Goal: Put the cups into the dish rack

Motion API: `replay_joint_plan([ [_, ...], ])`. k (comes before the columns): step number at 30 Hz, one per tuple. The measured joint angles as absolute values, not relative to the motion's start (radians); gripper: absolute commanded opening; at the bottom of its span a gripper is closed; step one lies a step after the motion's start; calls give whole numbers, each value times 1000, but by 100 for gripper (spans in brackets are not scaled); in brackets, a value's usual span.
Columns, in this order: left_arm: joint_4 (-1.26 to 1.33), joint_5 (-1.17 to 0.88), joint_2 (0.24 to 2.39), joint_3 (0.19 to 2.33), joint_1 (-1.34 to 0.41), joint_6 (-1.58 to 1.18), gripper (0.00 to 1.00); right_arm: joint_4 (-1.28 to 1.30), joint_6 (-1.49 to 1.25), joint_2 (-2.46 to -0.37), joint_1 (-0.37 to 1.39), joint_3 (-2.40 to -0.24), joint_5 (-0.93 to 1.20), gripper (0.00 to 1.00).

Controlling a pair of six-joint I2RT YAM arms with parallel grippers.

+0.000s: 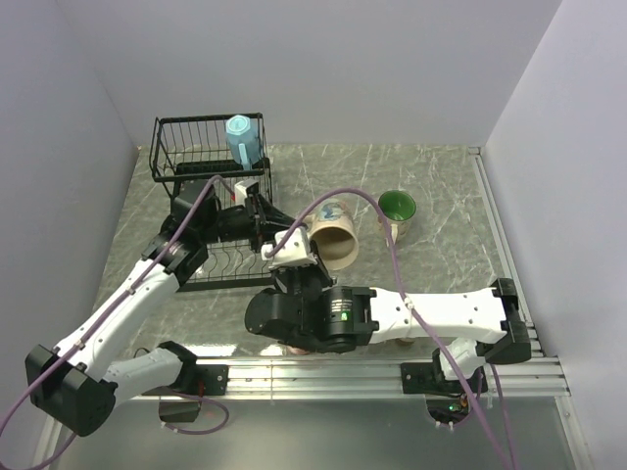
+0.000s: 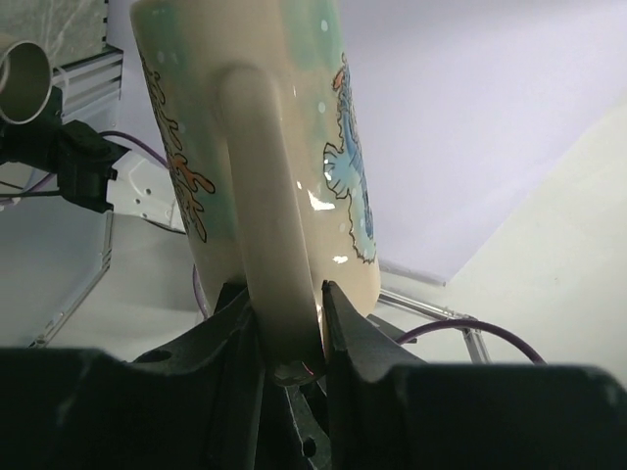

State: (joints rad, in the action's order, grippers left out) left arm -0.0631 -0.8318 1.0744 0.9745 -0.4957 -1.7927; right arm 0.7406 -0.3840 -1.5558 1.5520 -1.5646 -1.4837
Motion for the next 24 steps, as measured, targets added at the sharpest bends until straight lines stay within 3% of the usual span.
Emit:
replay_joint_plan([
  [9, -323, -849, 956, 959, -383, -1645, 0, 774, -554, -1621, 1573, -1604, -1408, 0],
  [24, -720, -541, 858, 1090, -315, -1374, 0, 712, -651, -1766, 1532, -1747, -1230, 0],
])
